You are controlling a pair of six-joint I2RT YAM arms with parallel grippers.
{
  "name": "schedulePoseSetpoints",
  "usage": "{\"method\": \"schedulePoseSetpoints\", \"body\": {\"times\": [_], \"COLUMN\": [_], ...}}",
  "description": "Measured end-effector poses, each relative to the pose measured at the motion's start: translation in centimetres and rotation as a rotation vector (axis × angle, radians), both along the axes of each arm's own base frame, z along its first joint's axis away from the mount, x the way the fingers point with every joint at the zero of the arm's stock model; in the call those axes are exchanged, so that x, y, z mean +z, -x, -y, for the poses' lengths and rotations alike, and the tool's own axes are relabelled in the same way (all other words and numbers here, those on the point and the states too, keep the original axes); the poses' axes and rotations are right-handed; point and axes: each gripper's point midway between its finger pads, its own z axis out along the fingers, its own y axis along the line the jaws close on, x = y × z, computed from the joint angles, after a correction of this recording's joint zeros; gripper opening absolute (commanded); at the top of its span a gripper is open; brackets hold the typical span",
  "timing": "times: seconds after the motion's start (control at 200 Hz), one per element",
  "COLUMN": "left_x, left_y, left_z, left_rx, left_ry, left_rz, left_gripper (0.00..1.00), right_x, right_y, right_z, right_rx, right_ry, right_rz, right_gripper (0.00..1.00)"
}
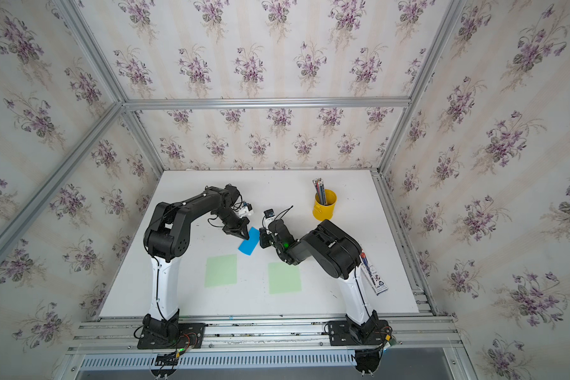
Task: Fold the square paper along the opposite sides
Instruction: Smooth out the paper at the center of the board.
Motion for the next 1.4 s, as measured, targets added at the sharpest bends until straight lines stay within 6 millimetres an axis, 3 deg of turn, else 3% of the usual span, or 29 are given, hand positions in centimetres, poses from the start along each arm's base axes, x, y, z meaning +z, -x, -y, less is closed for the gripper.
{"method": "schedulePoseSetpoints", "body": {"times": [0.29, 0.425, 0.564, 0.679, 0.914, 1.234, 1.404], "left_x": [0.0, 0.2, 0.6, 0.6, 0.2, 0.0, 0.0], "left_y": [-0.1, -0.7, -0.9, -0.5, -0.4, 0.1, 0.2], "left_z": [-0.5, -0.8, -0.8, -0.9, -0.4, -0.2, -0.4], "left_rx": [0.005, -0.026, -0.071, -0.109, -0.176, -0.200, -0.210], "left_ry": [-0.009, -0.031, -0.022, -0.014, 0.024, 0.043, 0.037], "left_rz": [-0.002, 0.024, 0.048, 0.046, 0.025, -0.018, -0.018], "left_gripper": [0.00, 0.00, 0.00, 0.00, 0.00, 0.00, 0.00], "right_x": [0.1, 1.4, 4.7, 5.2, 4.4, 1.1, 0.5], "right_y": [-0.1, 1.2, 2.7, 3.8, 5.6, 4.9, 4.9], "right_z": [1.8, 2.6, 0.6, -1.6, -5.0, -4.9, -5.7], "right_rx": [-0.037, 0.028, 0.173, 0.280, 0.417, 0.395, 0.406], "right_ry": [0.014, 0.046, 0.005, 0.002, 0.048, 0.149, 0.160], "right_rz": [0.007, 0.060, 0.191, 0.232, 0.274, 0.224, 0.216], "right_gripper": [0.00, 0.00, 0.00, 0.00, 0.00, 0.00, 0.00]}}
